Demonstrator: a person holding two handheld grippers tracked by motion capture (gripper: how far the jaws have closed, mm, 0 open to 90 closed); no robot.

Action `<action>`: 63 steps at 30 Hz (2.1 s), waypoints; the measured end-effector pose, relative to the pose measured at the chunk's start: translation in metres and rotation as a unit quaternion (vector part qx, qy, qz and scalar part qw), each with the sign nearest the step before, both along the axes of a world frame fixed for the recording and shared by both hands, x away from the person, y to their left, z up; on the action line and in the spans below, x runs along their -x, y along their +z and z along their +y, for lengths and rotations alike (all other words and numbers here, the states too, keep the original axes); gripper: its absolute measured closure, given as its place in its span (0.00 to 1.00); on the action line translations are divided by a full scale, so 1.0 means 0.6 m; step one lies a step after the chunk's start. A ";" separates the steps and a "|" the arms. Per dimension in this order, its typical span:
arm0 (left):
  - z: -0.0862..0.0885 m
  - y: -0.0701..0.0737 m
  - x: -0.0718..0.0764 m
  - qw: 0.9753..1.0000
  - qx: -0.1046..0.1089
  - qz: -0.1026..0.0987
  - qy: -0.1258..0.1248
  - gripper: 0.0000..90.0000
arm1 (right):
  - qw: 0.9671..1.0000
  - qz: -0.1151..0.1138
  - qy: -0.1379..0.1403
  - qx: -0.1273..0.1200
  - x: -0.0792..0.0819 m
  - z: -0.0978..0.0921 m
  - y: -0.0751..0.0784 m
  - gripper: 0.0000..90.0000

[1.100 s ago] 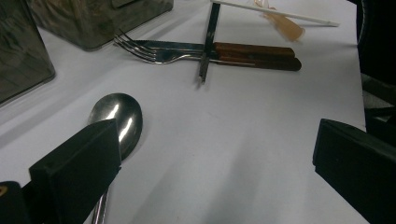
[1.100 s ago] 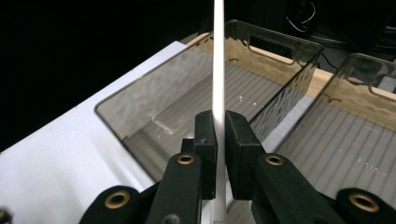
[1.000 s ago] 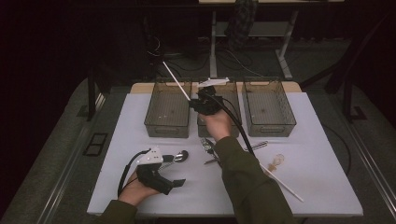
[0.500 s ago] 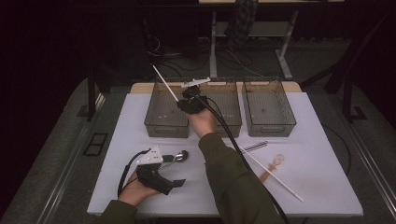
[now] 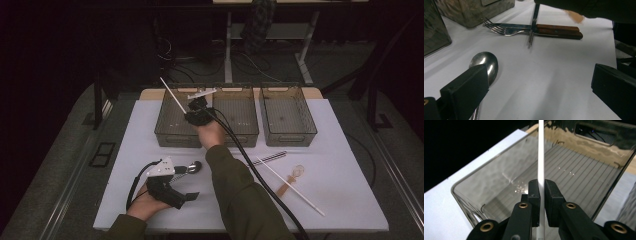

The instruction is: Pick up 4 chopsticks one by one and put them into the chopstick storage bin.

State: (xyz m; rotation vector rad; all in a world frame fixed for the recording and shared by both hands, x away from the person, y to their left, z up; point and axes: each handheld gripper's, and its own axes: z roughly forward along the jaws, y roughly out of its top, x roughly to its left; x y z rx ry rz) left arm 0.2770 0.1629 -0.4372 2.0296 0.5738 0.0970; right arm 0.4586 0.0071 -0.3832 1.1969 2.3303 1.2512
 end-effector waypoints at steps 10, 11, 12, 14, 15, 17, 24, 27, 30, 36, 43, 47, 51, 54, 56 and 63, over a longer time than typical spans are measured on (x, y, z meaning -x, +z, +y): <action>-0.001 0.000 -0.001 1.000 -0.001 -0.001 -0.002 0.00 | 0.999 -0.003 -0.009 0.039 0.004 0.010 -0.009 0.75; -0.001 -0.001 -0.001 1.000 -0.002 -0.001 -0.002 0.00 | 0.999 -0.004 -0.008 0.038 0.004 0.008 -0.007 0.74; -0.001 -0.001 -0.001 1.000 -0.002 -0.001 -0.002 0.00 | 0.999 -0.004 -0.007 0.038 0.005 0.007 -0.004 0.74; -0.001 -0.001 -0.001 1.000 -0.001 -0.001 -0.002 0.00 | 0.999 0.001 -0.004 0.033 0.006 0.003 0.001 0.72; -0.001 -0.001 -0.001 1.000 -0.001 0.000 -0.002 0.00 | 0.999 0.001 -0.004 0.033 0.006 0.001 0.004 0.71; -0.001 -0.001 -0.001 1.000 -0.002 -0.001 -0.003 0.00 | 1.000 0.004 0.002 0.030 0.008 -0.004 0.011 0.69; 0.000 0.000 0.000 1.000 -0.001 0.000 -0.001 0.00 | 1.000 0.000 0.015 0.026 0.023 -0.026 0.034 0.60; -0.001 -0.001 0.000 1.000 -0.005 -0.001 -0.003 0.00 | 0.999 -0.001 0.024 0.024 0.032 -0.039 0.040 0.55; -0.001 -0.001 0.000 1.000 -0.007 -0.002 -0.003 0.00 | 0.999 0.000 0.028 0.019 0.042 -0.056 0.044 0.52; 0.000 -0.001 0.001 1.000 -0.008 -0.001 0.000 0.00 | 0.999 0.003 0.030 0.011 0.058 -0.100 0.049 0.47; -0.001 -0.003 0.001 1.000 -0.010 -0.001 0.000 0.00 | 0.999 0.002 0.032 0.013 0.078 -0.149 0.046 0.44; -0.001 -0.003 0.001 1.000 -0.011 -0.001 -0.001 0.00 | 0.999 0.001 0.034 0.006 0.086 -0.173 0.046 0.43; -0.001 -0.003 0.000 1.000 -0.012 -0.002 -0.003 0.00 | 0.999 -0.005 0.041 0.006 0.098 -0.189 0.047 0.41; -0.002 -0.003 0.000 1.000 -0.011 -0.001 -0.003 0.00 | 0.999 -0.009 0.047 0.007 0.109 -0.201 0.048 0.40; -0.002 -0.003 0.001 1.000 -0.012 -0.002 -0.004 0.00 | 0.999 -0.011 0.048 0.008 0.115 -0.210 0.049 0.40; -0.002 -0.003 0.001 1.000 -0.011 -0.002 -0.005 0.00 | 0.998 -0.021 0.054 0.001 0.135 -0.244 0.054 0.40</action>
